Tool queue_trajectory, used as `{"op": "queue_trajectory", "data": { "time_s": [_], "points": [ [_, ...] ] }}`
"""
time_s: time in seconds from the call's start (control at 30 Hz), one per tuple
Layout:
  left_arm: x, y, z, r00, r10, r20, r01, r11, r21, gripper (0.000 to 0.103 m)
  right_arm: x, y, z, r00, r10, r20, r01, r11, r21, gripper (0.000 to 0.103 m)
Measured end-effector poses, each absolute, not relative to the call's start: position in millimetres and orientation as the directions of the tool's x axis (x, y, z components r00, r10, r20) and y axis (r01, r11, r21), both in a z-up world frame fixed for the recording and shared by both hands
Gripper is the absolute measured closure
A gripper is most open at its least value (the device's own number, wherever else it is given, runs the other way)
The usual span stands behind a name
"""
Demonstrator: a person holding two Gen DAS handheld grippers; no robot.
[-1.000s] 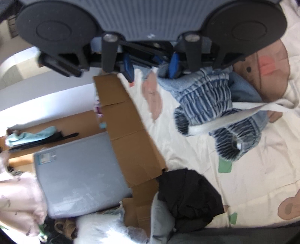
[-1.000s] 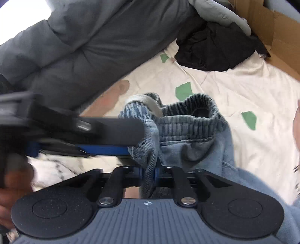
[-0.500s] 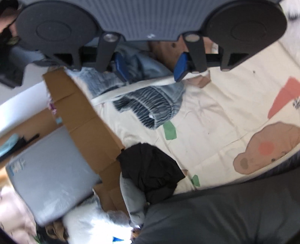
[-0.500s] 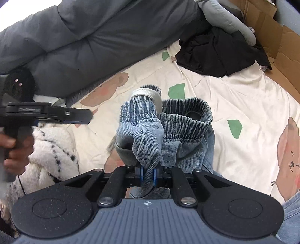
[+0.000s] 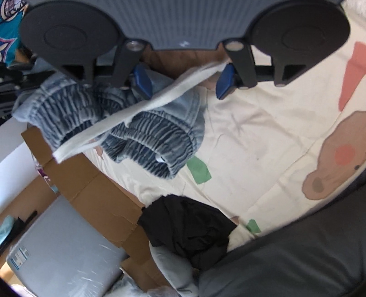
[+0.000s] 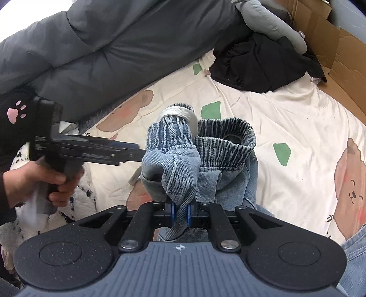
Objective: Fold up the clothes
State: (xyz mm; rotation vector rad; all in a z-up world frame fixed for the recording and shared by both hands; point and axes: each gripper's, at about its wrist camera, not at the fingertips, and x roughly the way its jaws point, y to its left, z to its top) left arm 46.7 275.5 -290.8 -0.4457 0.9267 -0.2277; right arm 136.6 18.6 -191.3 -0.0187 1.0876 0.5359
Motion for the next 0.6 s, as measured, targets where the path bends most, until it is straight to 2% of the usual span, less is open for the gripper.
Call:
{"op": "queue_trajectory", "data": {
  "time_s": [0.07,0.13,0.17,0.2,0.23,0.37,0.47,0.6],
  "points": [
    [50.7,273.3,-295.6,0.572,-0.408,-0.711,0.023,0.875,-0.484,0.041,136.5,17.9,-191.0,0.353,0.404,-0.844,-0.419,0.875,0.244,0.095],
    [53.2,271.0,-301.7,0.553,-0.430,-0.714,0.033,0.867,-0.497,0.048,136.6,16.7,-190.9,0.356,0.403,-0.843,-0.417,0.876,0.243,0.095],
    [54.0,270.2,-305.1,0.541,-0.439,-0.718,0.033,0.863,-0.504,0.063,136.8,16.0,-190.7,0.357,0.402,-0.843,-0.415,0.877,0.243,0.095],
    [54.2,269.6,-308.2,0.527,-0.448,-0.722,0.031,0.859,-0.510,0.083,136.9,15.1,-190.3,0.358,0.401,-0.843,-0.413,0.878,0.242,0.095],
    [53.6,269.1,-309.3,0.518,-0.452,-0.727,0.034,0.859,-0.510,0.091,137.0,13.7,-189.8,0.359,0.398,-0.844,-0.411,0.879,0.240,0.095],
    [44.0,272.8,-301.4,0.531,-0.435,-0.727,0.022,0.865,-0.502,0.100,137.2,4.6,-187.2,0.363,0.384,-0.849,-0.399,0.887,0.231,0.095],
    [37.3,282.3,-292.2,0.549,-0.399,-0.734,-0.026,0.870,-0.492,0.101,137.3,-2.3,-185.2,0.366,0.373,-0.853,-0.390,0.893,0.224,0.095],
    [26.1,293.2,-280.8,0.563,-0.418,-0.713,-0.064,0.838,-0.542,0.101,137.9,-12.6,-181.9,0.373,0.359,-0.856,-0.376,0.901,0.214,0.095]
  ]
}}
